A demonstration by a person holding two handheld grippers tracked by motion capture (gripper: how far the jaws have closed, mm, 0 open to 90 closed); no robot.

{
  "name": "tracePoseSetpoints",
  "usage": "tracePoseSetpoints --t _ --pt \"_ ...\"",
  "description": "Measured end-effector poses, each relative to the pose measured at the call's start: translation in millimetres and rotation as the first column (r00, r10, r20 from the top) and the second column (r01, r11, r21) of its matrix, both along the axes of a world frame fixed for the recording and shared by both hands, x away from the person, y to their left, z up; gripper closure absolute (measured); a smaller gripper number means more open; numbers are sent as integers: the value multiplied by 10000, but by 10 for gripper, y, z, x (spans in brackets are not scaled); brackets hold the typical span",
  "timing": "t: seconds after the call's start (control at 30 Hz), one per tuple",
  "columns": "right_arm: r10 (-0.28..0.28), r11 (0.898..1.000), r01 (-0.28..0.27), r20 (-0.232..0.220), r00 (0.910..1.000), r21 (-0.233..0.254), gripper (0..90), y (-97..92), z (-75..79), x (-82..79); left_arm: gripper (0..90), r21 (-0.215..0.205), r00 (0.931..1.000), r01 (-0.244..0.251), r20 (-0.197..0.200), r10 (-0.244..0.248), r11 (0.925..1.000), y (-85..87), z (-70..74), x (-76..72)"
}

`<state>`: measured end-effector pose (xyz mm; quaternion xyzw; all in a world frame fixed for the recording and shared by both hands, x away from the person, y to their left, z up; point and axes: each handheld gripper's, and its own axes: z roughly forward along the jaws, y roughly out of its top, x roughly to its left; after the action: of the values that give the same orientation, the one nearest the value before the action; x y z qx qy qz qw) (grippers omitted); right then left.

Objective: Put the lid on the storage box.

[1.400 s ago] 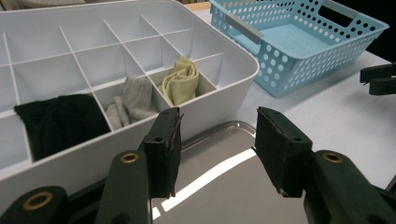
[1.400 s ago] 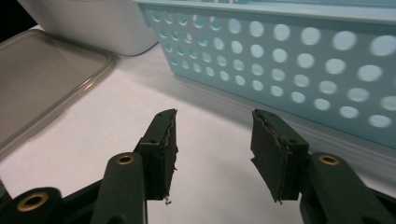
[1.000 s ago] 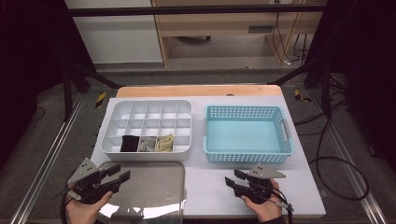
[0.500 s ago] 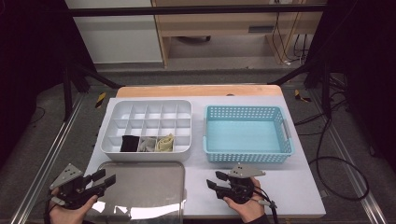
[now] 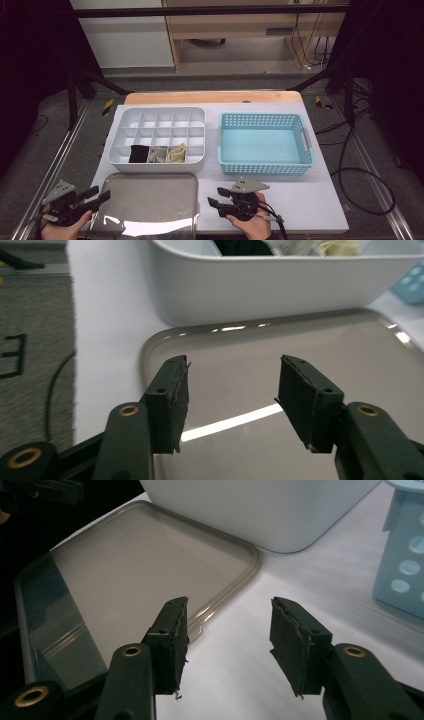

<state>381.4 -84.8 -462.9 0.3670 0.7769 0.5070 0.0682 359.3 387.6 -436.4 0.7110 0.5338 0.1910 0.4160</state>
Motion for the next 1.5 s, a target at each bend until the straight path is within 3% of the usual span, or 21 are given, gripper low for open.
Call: tracePoseSetpoints --t 0.37,0.6,0.87,1.5 --pt "384 9992 -384 -4 9993 -134 518 150 -40 -41 476 165 9981 -281 -544 290 9995 151 -153 -67" --pt "263 9995 -270 -518 9983 -136 507 266 -118 -89 514 177 9952 -404 -883 418 9990 233 -238 -201" --pt "93 10000 -90 -847 9964 39 482 305 -175 -115 530 604 9902 -427 -1301 503 9973 280 -350 -233" --pt "123 9984 -31 -1649 9862 558 464 435 -305 -159 525 830 9899 -316 -1350 427 9960 215 -349 -205"
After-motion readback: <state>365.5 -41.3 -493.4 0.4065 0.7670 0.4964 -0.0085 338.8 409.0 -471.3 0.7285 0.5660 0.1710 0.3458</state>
